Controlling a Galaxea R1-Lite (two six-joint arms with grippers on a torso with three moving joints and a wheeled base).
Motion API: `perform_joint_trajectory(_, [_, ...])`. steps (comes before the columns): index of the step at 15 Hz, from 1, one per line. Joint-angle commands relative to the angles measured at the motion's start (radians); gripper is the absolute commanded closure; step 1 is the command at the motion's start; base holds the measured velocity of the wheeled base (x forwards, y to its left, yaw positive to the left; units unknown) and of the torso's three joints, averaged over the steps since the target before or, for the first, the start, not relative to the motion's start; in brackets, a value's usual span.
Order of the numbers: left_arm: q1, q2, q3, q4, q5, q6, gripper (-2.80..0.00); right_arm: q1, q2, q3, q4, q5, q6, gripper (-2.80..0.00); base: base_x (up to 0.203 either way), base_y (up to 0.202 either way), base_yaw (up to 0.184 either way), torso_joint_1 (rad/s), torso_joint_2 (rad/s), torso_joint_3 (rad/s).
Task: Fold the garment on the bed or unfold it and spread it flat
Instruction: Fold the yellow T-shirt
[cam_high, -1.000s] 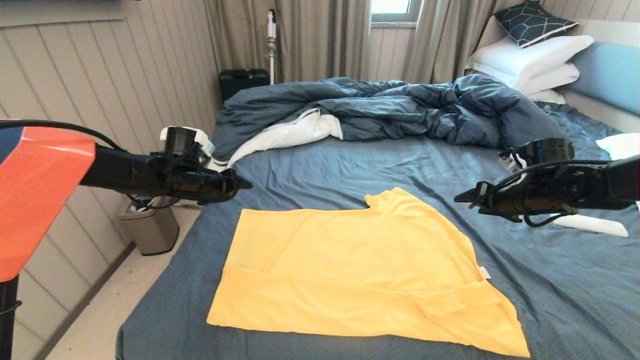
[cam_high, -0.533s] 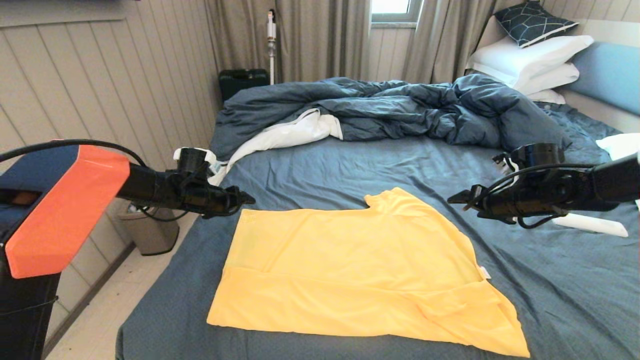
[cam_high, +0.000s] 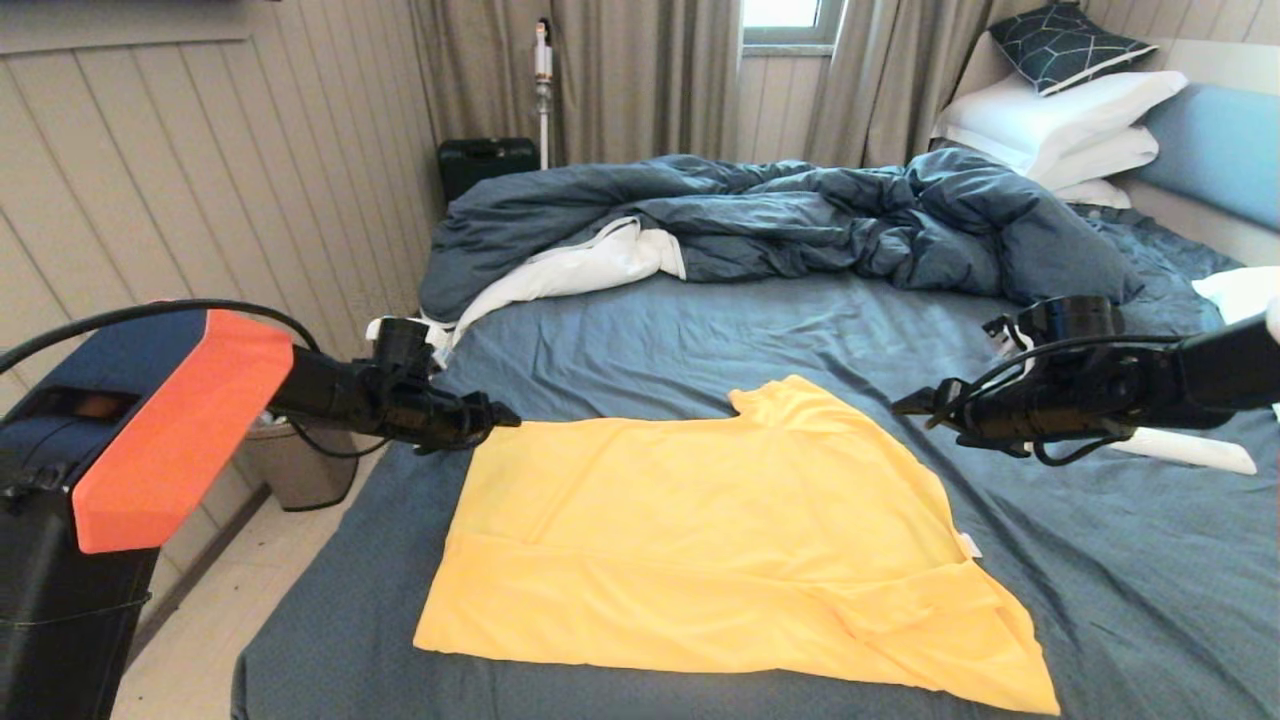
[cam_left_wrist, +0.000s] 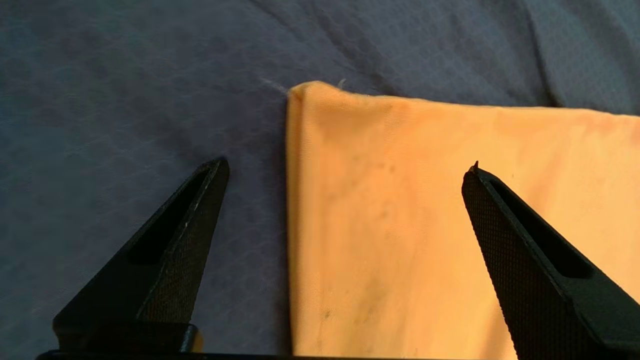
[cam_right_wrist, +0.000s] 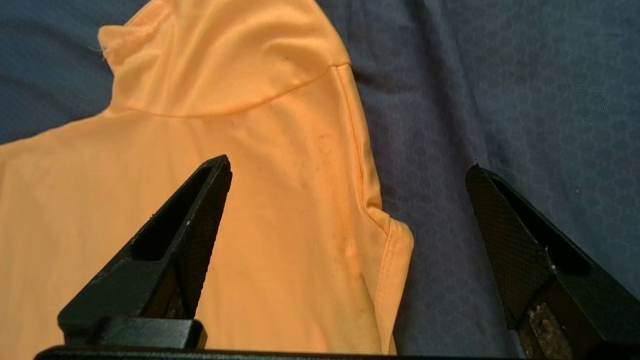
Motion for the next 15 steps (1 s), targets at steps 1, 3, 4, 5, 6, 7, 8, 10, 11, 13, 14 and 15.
perform_joint_trajectory(1, [-0.004,0.023,-0.023,0.0,-0.002,-0.003,-2.8,-0.001,-0.003,0.006,-0.001,0.002,0.0,-2.8,0.0,0.0,0.0,0.0,0.0,0.0])
perform_joint_trajectory(3, [-0.011,0.031,-0.032,0.0,-0.004,-0.006,-2.8,-0.003,-0.003,0.009,-0.001,0.002,0.001,-2.8,0.0,0.0,0.0,0.0,0.0,0.0])
perform_joint_trajectory(4, [-0.015,0.032,-0.035,0.0,-0.004,-0.006,-2.8,-0.003,-0.002,0.013,-0.001,0.002,0.001,-2.8,0.0,0.0,0.0,0.0,0.0,0.0])
perform_joint_trajectory(5, [-0.018,0.032,-0.035,0.0,-0.004,-0.006,-2.8,-0.003,-0.003,0.016,-0.002,0.002,0.001,-2.8,0.0,0.0,0.0,0.0,0.0,0.0])
perform_joint_trajectory(6, [-0.023,0.032,-0.034,0.0,-0.002,-0.006,-2.8,-0.003,-0.004,0.016,-0.002,0.002,0.001,-2.8,0.0,0.0,0.0,0.0,0.0,0.0])
perform_joint_trajectory(7, [-0.026,0.032,-0.033,0.0,-0.002,-0.006,0.0,-0.003,-0.005,0.016,-0.002,0.002,0.001,-2.8,0.0,0.0,0.0,0.0,0.0,0.0])
perform_joint_trajectory(8, [-0.027,0.032,-0.033,0.0,-0.003,-0.006,0.0,-0.004,-0.005,0.016,-0.002,0.002,0.001,-2.8,0.0,0.0,0.0,0.0,0.0,0.0])
perform_joint_trajectory(10, [-0.029,0.033,-0.036,0.0,-0.004,-0.009,0.0,-0.01,-0.003,0.018,-0.002,0.002,0.001,-2.8,0.0,0.0,0.0,0.0,0.0,0.0])
perform_joint_trajectory(11, [-0.033,0.033,-0.038,0.0,-0.004,-0.008,0.0,-0.01,-0.003,0.019,-0.002,0.002,0.001,-2.8,0.0,0.0,0.0,0.0,0.0,0.0])
perform_joint_trajectory(13, [-0.038,0.033,-0.036,-0.002,-0.004,-0.007,0.0,-0.012,-0.005,0.02,-0.002,0.002,0.0,-2.8,0.0,0.0,0.0,0.0,0.0,0.0])
perform_joint_trajectory(14, [-0.041,0.033,-0.036,-0.002,-0.004,-0.007,0.0,-0.012,-0.005,0.021,-0.002,0.002,0.0,-2.8,0.0,0.0,0.0,0.0,0.0,0.0])
perform_joint_trajectory(15, [-0.041,0.032,-0.035,-0.002,-0.004,-0.007,0.0,-0.01,-0.005,0.02,-0.002,0.002,0.0,-2.8,0.0,0.0,0.0,0.0,0.0,0.0])
